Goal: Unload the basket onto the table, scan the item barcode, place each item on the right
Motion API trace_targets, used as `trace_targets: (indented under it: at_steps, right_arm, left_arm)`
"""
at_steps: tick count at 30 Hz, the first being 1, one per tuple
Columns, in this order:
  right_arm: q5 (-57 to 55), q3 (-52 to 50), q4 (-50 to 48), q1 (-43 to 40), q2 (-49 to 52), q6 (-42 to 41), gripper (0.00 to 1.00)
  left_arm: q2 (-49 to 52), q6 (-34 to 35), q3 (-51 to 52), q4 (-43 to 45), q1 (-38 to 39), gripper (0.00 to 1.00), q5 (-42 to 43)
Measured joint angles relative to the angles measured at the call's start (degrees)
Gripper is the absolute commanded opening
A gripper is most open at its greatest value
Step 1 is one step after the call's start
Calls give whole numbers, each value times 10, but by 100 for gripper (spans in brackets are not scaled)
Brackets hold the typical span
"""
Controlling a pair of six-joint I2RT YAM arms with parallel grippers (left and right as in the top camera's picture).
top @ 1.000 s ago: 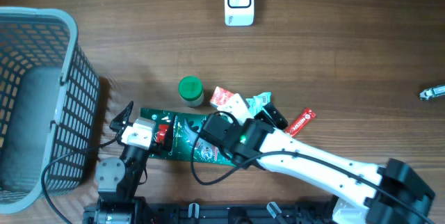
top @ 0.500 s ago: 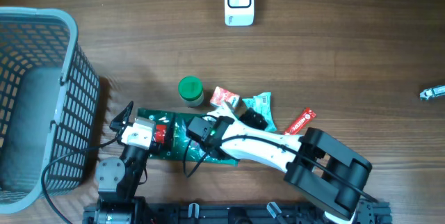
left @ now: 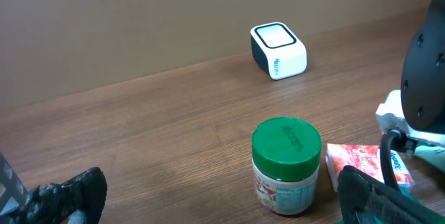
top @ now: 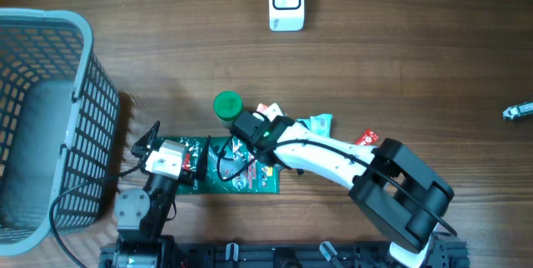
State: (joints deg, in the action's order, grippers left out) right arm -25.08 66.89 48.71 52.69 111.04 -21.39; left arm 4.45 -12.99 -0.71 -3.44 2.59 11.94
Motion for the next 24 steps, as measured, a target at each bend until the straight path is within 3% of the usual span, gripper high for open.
trace_targets:
  at_steps: [2,5,10,14,17,19,20,21,22,24]
  right_arm:
    - [7,2,6,-3,1,-10,70]
    - [42,4,3,-17,0,-4,60]
    - [135,9,-2,-24,-10,-4,58]
    - [221,-4,12,-12,-66,-79,57]
    - [183,-1,52,-11,-168,-177,5]
    - [148,-2,85,-13,-173,-246,4]
    - [147,-4,96,-14,-173,-269,21]
    - [150,-5,108,-14,-173,-297,76]
    - [160,-9,123,-14,-173,-341,96]
    - [187,-18,129,-14,-173,-430,96]
  left_arm:
    - [0,0,0,0,0,100,0]
    - [0,0,0,0,0,100,0]
    - [0,0,0,0,0,100,0]
    - [0,0,0,0,0,100,0]
    - [0,0,0,0,0,100,0]
    - [0,0,0,0,0,100,0]
    - [0,0,0,0,0,100,0]
    - [0,0,0,0,0,100,0]
    - [0,0,0,0,0,100,0]
    - [0,0,0,0,0,100,0]
